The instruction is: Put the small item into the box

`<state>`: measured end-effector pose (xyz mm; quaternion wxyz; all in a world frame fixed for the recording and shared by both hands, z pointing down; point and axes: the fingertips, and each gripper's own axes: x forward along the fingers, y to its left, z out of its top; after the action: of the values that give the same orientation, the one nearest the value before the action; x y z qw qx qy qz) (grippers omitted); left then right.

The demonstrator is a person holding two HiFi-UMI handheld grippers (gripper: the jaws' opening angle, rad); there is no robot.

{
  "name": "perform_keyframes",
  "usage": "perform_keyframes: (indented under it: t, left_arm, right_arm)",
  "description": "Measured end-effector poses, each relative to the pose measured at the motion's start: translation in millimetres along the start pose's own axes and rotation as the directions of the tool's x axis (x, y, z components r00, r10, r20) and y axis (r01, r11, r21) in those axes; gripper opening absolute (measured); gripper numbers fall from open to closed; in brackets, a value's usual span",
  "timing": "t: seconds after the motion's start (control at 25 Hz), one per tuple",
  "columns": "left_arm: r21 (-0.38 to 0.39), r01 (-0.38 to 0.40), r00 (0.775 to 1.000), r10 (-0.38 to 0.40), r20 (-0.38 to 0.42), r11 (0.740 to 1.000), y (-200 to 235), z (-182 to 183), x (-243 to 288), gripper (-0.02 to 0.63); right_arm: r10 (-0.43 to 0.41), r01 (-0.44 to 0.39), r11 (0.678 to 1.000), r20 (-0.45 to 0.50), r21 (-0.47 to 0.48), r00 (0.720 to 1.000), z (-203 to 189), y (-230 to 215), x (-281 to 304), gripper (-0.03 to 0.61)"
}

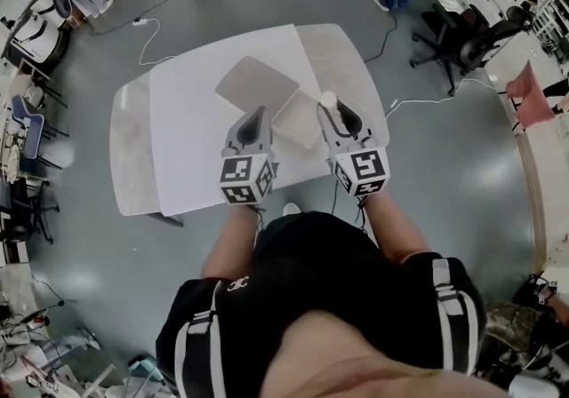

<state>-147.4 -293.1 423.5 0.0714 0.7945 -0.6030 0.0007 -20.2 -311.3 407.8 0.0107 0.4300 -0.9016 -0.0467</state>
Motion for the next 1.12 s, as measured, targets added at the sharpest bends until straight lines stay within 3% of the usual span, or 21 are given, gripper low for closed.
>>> perform_keyframes:
  t: [0.28, 0.56, 0.88, 1.12]
  left_arm:
    - [-0.011, 0.000, 0.999, 0.000, -0.033, 1.000, 27.3, -5.9, 34.1, 0.012]
    - [-0.044, -0.049, 0.996, 0.045, -0.078, 0.998, 41.7, -19.9, 43.5, 0.012]
    - [-0.047, -0.136, 0.987, 0.132, -0.088, 0.990, 49.5, -14.1, 46.4, 0.012]
    - [-0.085, -0.231, 0.970, 0.222, -0.103, 0.969, 59.5, -20.0, 40.2, 0.012]
  right_arm:
    - [0.029, -0.030, 1.000, -0.120, 0.000, 0.992, -39.3, -10.3, 41.6, 0.118]
    - [0.098, -0.100, 0.995, -0.283, 0.005, 0.954, -89.5, -16.1, 69.3, 0.118]
    - [0.210, -0.249, 0.968, -0.515, -0.008, 0.831, -166.0, -25.6, 99.5, 0.118]
    - [0.290, -0.346, 0.938, -0.623, 0.034, 0.726, -215.7, -23.3, 111.0, 0.118]
